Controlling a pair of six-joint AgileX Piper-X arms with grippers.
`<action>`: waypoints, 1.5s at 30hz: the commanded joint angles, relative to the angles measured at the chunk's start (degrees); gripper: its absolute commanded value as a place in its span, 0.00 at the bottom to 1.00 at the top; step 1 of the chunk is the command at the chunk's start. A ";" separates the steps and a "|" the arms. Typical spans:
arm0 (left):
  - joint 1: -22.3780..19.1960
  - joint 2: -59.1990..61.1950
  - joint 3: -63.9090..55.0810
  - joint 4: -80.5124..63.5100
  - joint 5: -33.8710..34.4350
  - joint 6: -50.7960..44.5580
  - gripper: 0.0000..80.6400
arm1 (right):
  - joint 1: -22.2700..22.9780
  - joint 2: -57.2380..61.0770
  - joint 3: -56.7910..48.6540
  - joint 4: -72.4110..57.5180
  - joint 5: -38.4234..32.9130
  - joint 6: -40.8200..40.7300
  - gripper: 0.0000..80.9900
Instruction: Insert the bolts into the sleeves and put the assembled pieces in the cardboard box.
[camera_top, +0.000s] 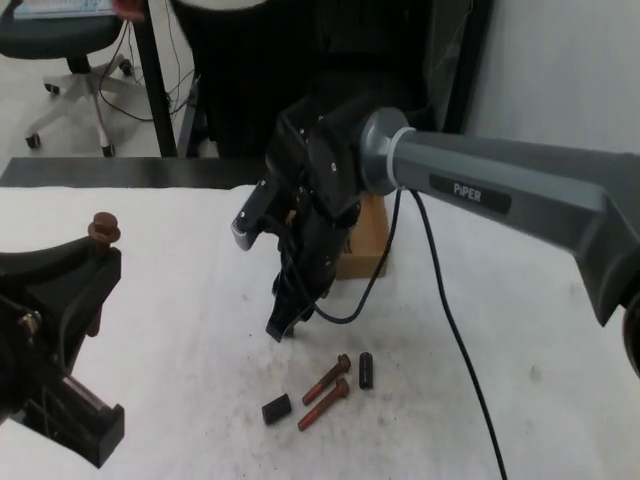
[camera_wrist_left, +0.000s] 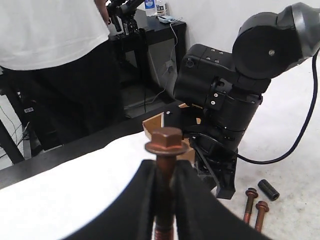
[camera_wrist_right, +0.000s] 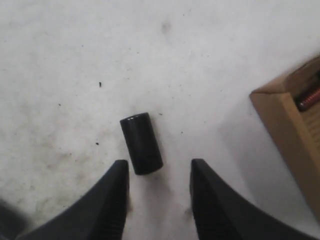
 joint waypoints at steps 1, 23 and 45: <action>-0.16 -0.07 -0.60 -0.25 -0.54 -0.02 0.00 | 0.24 0.51 -0.65 0.51 -0.73 -1.44 0.48; -0.16 -0.07 0.13 0.11 -0.54 -0.02 0.00 | 0.61 4.17 -0.65 -3.31 -2.02 -1.97 0.44; -0.16 -0.07 0.13 -5.53 -3.12 -2.13 0.00 | -3.98 -4.89 0.60 9.59 -1.84 20.58 0.01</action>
